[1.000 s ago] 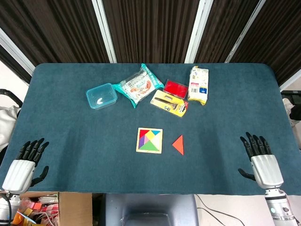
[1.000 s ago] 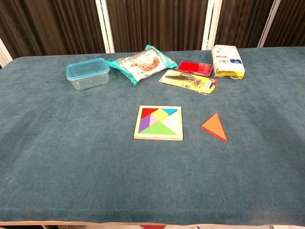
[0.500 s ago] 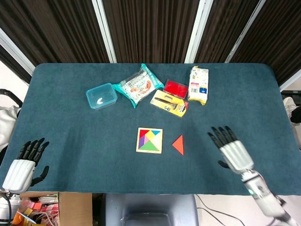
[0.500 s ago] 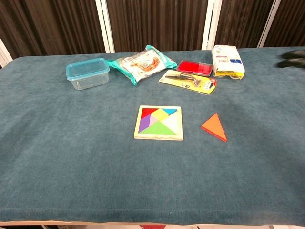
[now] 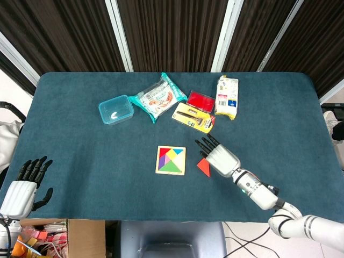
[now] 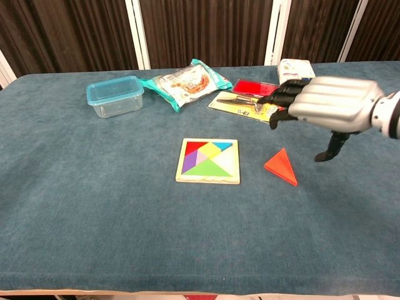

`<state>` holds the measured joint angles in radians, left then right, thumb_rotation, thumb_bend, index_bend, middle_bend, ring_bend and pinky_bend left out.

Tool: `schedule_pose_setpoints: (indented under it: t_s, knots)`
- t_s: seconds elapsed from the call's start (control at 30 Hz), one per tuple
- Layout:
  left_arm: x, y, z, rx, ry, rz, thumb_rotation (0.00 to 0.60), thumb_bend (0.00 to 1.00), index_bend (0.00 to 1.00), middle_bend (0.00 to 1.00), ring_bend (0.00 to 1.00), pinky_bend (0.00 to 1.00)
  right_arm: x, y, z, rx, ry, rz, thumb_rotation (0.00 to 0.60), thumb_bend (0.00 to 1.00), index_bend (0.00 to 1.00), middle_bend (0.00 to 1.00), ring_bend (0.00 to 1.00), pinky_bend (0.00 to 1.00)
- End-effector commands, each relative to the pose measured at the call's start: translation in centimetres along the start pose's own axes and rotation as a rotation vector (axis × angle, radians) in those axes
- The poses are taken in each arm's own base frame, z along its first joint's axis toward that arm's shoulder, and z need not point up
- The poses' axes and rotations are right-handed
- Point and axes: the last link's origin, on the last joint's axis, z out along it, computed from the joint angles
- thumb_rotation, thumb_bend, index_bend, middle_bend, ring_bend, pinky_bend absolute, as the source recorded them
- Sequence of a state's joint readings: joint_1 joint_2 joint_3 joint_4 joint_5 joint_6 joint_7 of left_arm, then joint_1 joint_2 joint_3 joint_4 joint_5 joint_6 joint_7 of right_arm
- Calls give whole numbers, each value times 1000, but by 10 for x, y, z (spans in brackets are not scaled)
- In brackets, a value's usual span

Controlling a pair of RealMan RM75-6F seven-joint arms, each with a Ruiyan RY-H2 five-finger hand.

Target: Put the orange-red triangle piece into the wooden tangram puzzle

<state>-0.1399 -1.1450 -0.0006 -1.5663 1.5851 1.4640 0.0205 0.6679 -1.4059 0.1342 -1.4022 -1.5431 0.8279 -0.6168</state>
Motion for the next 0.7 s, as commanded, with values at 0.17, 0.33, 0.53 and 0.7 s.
schedule_pose_setpoints:
  t_s: [0.17, 0.33, 0.53, 0.7]
  knots:
    - [0, 0, 0, 8, 1, -4, 600, 453, 0, 0, 0, 59, -8, -14, 19, 41, -44, -18, 600, 339, 438, 0, 0, 0]
    - [0, -1, 1, 12, 2, -13, 600, 454, 0, 0, 0, 60, -11, -20, 27, 53, -49, -30, 600, 340, 449, 0, 0, 0]
    - [1, -3, 1, 16, 1, -19, 600, 455, 0, 0, 0, 61, -12, -24, 30, 57, -52, -46, 600, 340, 474, 0, 0, 0]
    - [1, -2, 1, 13, -1, -19, 600, 453, 0, 0, 0, 61, -15, -26, 31, 58, -65, -51, 600, 359, 507, 0, 0, 0]
